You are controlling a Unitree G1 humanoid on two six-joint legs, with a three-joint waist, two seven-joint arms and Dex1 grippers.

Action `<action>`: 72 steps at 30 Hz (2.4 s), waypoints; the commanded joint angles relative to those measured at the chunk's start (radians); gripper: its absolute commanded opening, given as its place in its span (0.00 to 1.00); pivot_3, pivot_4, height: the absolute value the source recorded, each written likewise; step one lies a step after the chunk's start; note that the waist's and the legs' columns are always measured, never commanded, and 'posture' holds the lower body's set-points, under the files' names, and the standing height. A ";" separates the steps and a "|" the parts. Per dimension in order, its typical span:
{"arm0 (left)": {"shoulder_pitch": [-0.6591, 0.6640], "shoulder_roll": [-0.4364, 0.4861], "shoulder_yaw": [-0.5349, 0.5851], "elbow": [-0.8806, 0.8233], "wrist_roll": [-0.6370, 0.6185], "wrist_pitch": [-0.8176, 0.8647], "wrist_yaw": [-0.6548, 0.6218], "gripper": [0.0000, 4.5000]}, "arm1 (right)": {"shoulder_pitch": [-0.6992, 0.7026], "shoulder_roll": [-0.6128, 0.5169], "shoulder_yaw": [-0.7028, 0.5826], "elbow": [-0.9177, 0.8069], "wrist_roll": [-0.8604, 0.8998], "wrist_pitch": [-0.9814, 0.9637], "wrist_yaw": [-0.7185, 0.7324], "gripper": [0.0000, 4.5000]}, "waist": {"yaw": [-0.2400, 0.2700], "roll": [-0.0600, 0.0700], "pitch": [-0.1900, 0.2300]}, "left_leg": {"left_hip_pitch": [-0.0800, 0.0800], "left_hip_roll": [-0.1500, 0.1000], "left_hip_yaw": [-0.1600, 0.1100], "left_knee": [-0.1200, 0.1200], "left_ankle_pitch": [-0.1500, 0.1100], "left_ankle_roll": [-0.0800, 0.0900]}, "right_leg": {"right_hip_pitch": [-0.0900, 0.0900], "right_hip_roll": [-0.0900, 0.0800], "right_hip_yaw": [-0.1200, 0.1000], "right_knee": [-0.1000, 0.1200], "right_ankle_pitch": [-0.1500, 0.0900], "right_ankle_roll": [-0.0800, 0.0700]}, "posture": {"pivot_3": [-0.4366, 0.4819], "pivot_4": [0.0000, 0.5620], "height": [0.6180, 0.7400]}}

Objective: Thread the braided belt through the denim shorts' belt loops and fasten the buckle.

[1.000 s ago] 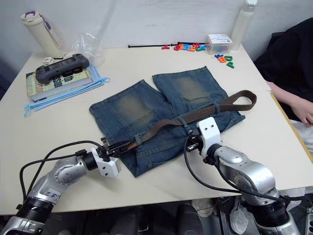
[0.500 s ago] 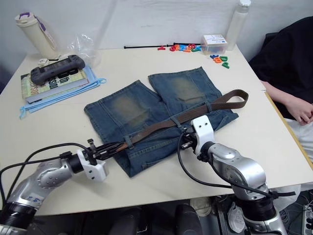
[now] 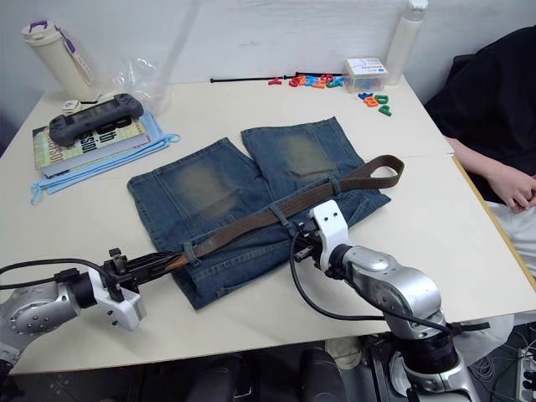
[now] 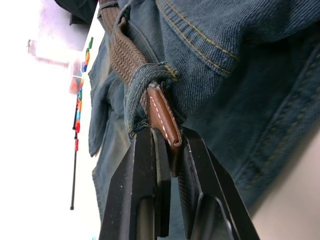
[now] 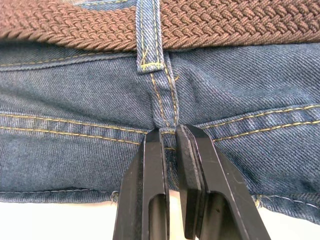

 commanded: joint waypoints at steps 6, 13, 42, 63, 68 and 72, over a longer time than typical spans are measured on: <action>0.004 -0.037 0.006 0.014 0.033 0.058 0.016 0.82 | 0.022 -0.020 -0.065 0.089 -0.094 0.060 -0.056 0.00 | 0.030 -0.003 -0.002 | 0.000 -0.001 0.000 0.000 0.000 0.000 | 0.001 -0.001 0.000 -0.001 0.001 0.000 | 0.48 0.27 0.82; -0.012 -0.052 -0.013 0.005 0.035 0.065 0.004 0.91 | 0.032 -0.007 -0.073 0.075 -0.102 0.071 -0.056 0.00 | 0.032 -0.004 -0.003 | 0.000 -0.001 0.000 0.000 0.000 0.000 | 0.001 -0.002 0.000 -0.004 0.002 -0.001 | 0.48 0.27 0.82; -0.169 -0.169 -0.175 0.059 0.097 0.198 -0.016 0.03 | 0.049 0.020 -0.104 0.029 -0.110 0.104 -0.072 0.00 | 0.055 0.003 -0.007 | 0.000 -0.001 0.000 -0.001 0.000 0.001 | 0.002 -0.002 -0.001 -0.006 0.004 0.000 | 0.48 0.27 0.82; 0.020 -0.098 -0.057 -0.066 0.005 0.244 -0.034 0.61 | 0.040 0.034 -0.098 0.043 -0.123 0.099 -0.062 0.00 | 0.049 0.004 -0.007 | -0.001 -0.001 0.001 -0.003 -0.001 0.001 | 0.001 -0.002 -0.001 -0.008 0.004 0.000 | 0.48 0.27 0.82; 0.045 -0.084 -0.059 -0.080 -0.045 0.242 -0.080 0.81 | 0.041 0.041 -0.094 0.039 -0.126 0.102 -0.063 0.00 | 0.049 0.004 -0.006 | -0.001 -0.001 0.001 -0.003 -0.001 0.001 | 0.001 -0.002 -0.001 -0.009 0.004 -0.001 | 0.48 0.27 0.82; 0.079 -0.062 -0.040 -0.134 -0.217 0.266 -0.171 0.81 | 0.048 0.044 -0.091 0.035 -0.127 0.100 -0.065 0.00 | 0.048 0.004 -0.006 | -0.001 -0.001 0.001 -0.004 -0.001 0.001 | 0.001 -0.002 -0.001 -0.010 0.004 -0.001 | 0.48 0.27 0.82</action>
